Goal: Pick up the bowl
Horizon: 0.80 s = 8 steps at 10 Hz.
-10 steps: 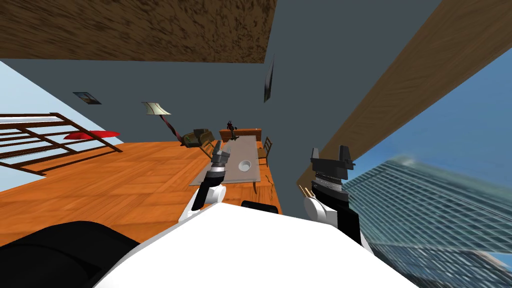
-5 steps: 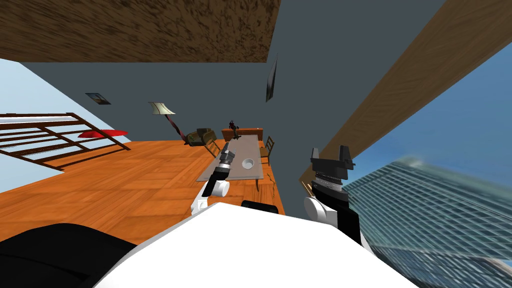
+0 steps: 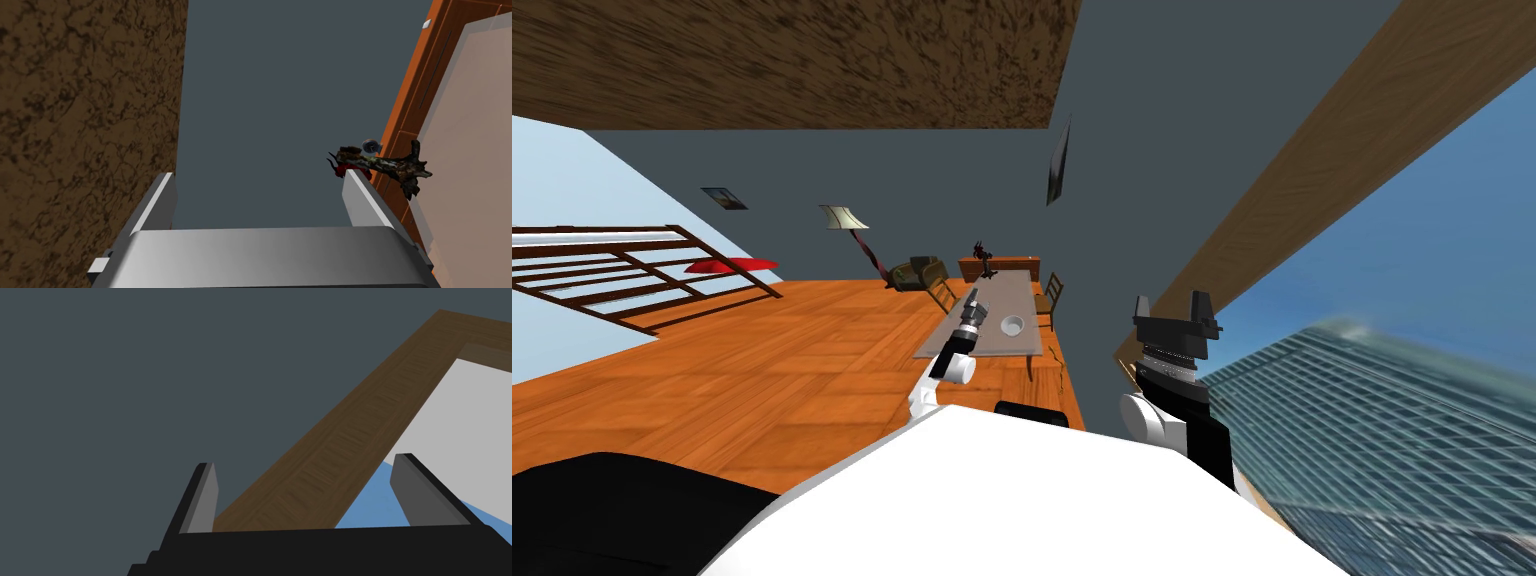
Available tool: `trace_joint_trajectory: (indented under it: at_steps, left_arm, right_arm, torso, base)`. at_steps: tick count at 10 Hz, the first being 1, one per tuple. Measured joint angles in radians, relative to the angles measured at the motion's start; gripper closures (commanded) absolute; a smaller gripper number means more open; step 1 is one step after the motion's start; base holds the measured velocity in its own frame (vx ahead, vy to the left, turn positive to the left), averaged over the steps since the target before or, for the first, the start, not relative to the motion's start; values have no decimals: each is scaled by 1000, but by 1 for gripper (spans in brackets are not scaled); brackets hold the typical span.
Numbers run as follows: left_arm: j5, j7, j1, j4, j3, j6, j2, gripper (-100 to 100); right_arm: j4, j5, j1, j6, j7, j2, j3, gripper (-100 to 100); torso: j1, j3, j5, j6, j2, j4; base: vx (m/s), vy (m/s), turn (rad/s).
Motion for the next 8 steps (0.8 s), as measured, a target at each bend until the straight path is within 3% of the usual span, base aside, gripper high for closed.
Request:
trace_joint_trajectory:
  at_steps: [8]
  left_arm:
    - [50, 43, -136, 203, 10, 127, 4, -100]
  right_arm:
    - [0, 0, 0, 0, 0, 0, 0, 0]
  torso:
    - [-2, -1, 0, 0, -1, 0]
  base:
    - [-26, 19, 19]
